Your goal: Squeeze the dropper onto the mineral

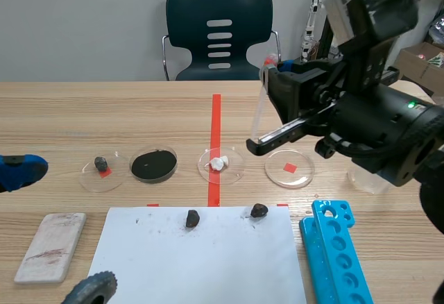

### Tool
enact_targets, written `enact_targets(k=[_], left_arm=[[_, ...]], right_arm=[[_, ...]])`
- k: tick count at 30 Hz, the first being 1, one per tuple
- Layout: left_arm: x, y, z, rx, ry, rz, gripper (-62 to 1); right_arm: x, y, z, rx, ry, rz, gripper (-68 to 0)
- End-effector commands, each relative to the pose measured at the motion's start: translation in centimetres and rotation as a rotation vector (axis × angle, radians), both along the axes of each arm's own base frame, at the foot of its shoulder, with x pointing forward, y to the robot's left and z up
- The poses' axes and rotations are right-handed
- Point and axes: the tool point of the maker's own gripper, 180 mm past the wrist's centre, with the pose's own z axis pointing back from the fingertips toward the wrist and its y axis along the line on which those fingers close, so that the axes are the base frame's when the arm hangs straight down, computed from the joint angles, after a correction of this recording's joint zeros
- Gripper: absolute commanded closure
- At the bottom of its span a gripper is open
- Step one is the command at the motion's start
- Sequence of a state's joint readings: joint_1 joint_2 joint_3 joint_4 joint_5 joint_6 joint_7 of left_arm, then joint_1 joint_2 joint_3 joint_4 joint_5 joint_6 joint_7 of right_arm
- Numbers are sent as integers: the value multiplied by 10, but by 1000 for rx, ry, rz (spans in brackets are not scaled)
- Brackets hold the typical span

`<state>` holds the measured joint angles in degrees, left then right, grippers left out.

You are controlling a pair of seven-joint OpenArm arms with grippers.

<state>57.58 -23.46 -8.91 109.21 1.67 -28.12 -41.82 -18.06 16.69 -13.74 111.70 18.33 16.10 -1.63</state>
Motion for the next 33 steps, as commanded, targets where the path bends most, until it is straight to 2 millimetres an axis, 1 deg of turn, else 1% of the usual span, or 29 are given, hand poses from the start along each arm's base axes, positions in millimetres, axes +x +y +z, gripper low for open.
enact_targets(k=[1,6,13,33], left_arm=[[0,1,4,-20,-8,12,-623],[0,1,4,-20,-8,12,-623],[0,1,4,-21,-8,13,-623],[0,1,4,-20,-8,12,-623]], right_arm=[[-4,-1,11,11,-25,1,-10],[-20,-1,22,15,-23,0,-10],[-38,5,33,31,-20,17,-10],[-40,5,33,28,-15,18,-10]])
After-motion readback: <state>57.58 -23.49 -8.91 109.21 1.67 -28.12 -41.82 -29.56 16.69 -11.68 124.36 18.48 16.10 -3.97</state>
